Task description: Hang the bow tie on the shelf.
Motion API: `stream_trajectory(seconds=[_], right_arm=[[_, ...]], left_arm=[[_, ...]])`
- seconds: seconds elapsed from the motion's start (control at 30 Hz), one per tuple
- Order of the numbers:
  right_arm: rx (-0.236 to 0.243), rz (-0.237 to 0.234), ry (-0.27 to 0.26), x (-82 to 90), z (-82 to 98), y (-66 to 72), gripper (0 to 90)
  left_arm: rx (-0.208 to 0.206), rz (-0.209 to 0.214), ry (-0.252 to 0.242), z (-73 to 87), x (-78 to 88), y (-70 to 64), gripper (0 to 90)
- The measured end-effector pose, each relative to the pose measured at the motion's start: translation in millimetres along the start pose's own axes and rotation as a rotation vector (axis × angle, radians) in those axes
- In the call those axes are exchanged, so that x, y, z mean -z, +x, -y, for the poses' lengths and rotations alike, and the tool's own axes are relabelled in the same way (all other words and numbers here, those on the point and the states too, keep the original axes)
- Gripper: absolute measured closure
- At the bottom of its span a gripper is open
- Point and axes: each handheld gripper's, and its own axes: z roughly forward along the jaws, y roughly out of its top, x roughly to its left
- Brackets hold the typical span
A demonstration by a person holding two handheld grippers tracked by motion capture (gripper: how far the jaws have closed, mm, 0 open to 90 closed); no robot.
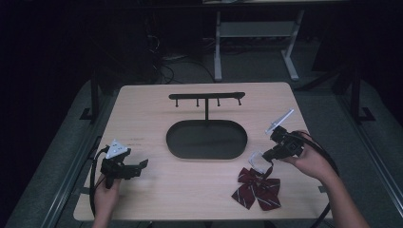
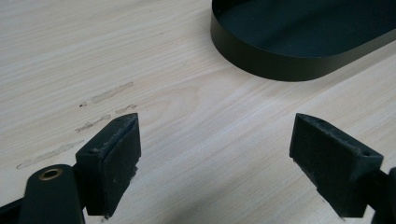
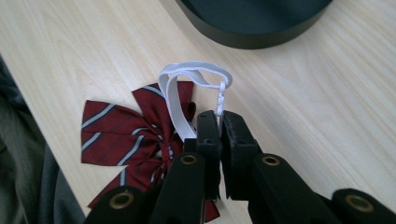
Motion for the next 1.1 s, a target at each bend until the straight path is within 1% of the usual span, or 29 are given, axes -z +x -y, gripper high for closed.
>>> stream_trajectory(seconds=[0.1,0.27,0.47,0.5,0.57,0.6,0.73,0.8,0.87,1.1], right_arm=[[0.013,-0.002,-0.012,6.9,-3.6,5.6,86.0],[0.027,-0.006,-0.015,11.7,-6.7,10.2,86.1],[0.058,-0.012,-0.021,16.9,-12.8,17.7,86.1],[0.07,-0.015,-0.024,18.9,-16.0,21.0,86.1],[0.074,-0.012,-0.025,19.7,-17.1,22.1,86.1],[0.082,-0.007,-0.029,21.0,-18.6,23.6,86.1],[0.105,-0.003,-0.042,27.2,-25.2,30.4,86.1],[0.115,-0.01,-0.048,29.4,-28.5,33.1,86.1],[0.122,-0.01,-0.048,31.3,-31.9,35.3,86.2],[0.149,-0.011,-0.06,37.9,-44.7,41.7,86.1]], left_arm=[[-0.001,0.0,-0.001,0.1,0.1,0.3,16.3],[0.0,0.001,-0.001,0.0,0.0,-0.1,16.3],[-0.007,0.0,0.002,-0.1,0.0,0.5,16.3],[-0.005,0.0,-0.003,-0.1,-0.2,0.4,16.3],[-0.002,0.0,-0.005,0.1,-0.3,0.4,16.3],[0.011,0.001,-0.009,0.4,-0.7,-0.3,16.3],[0.011,0.001,-0.009,0.3,-0.6,-0.4,16.3],[0.009,0.001,-0.011,0.3,-0.5,-0.2,16.3],[-0.002,-0.001,-0.007,0.1,0.0,0.6,16.3],[0.004,-0.002,-0.01,0.2,0.2,0.9,16.3]])
